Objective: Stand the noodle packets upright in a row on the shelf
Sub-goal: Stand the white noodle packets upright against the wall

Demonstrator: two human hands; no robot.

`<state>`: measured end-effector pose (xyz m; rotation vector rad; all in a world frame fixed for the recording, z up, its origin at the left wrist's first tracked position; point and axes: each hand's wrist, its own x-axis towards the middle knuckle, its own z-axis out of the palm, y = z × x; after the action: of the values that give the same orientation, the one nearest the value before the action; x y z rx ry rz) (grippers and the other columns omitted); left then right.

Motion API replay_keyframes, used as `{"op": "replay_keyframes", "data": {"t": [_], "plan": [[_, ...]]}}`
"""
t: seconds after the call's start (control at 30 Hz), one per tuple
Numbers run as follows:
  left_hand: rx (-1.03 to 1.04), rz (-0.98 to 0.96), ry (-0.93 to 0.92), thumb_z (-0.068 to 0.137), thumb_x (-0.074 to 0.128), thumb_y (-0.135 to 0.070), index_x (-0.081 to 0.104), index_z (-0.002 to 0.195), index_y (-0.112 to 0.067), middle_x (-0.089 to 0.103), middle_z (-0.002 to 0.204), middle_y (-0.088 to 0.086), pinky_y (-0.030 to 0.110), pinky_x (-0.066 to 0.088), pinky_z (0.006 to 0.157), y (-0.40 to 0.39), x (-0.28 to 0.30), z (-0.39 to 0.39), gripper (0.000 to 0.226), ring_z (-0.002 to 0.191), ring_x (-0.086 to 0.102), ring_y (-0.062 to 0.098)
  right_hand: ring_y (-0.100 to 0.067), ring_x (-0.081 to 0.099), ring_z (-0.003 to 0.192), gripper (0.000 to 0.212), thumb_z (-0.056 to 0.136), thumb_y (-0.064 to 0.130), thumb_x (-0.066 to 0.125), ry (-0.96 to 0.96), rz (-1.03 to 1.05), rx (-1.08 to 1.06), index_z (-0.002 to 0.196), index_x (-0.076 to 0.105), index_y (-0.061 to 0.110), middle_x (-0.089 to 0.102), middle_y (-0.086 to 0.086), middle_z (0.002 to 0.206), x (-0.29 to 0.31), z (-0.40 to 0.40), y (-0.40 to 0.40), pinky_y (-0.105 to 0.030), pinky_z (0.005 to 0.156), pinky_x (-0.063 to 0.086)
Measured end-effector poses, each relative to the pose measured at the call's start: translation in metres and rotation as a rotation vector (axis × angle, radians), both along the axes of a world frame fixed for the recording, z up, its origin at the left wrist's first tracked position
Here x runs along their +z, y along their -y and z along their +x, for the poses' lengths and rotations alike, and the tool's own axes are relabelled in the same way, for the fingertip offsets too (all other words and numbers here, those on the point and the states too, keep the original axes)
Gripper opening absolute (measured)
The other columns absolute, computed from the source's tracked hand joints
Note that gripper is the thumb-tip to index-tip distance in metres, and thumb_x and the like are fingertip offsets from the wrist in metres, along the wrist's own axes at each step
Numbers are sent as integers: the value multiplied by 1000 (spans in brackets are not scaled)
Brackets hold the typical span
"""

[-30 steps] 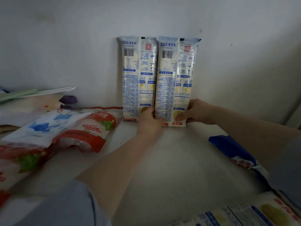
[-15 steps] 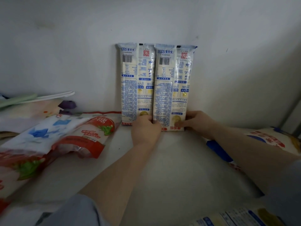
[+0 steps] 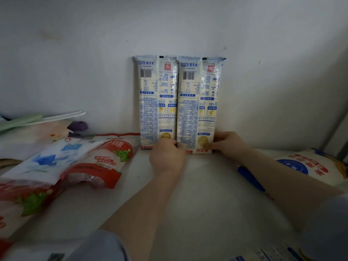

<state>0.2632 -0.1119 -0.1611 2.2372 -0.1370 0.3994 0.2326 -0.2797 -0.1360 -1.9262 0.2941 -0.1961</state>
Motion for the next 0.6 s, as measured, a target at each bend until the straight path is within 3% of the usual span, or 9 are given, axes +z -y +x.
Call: {"op": "replay_keyframes", "data": {"t": [0.3, 0.5, 0.6], "plan": [[25, 60, 18, 85, 54, -26, 73, 92, -19, 69, 85, 0, 28, 47, 64, 3, -3, 4, 21, 81, 63, 21, -18, 69, 94, 34, 77, 5, 74, -23, -6, -10, 109, 70, 15, 72, -1, 102, -2, 3, 2, -34, 91, 52], [42, 100, 33, 87, 52, -27, 72, 93, -20, 69, 86, -1, 24, 42, 60, 5, -4, 4, 22, 80, 63, 20, -16, 67, 89, 33, 78, 6, 73, -17, -23, -20, 110, 69, 14, 70, -1, 99, 0, 0, 0, -26, 81, 50], [47, 105, 31, 87, 53, -28, 72, 95, -21, 69, 88, -1, 25, 44, 62, 5, -4, 5, 22, 81, 63, 20, -17, 67, 90, 34, 78, 5, 73, -20, -18, -20, 111, 69, 13, 71, -2, 102, 0, 0, 0, -28, 83, 51]]}}
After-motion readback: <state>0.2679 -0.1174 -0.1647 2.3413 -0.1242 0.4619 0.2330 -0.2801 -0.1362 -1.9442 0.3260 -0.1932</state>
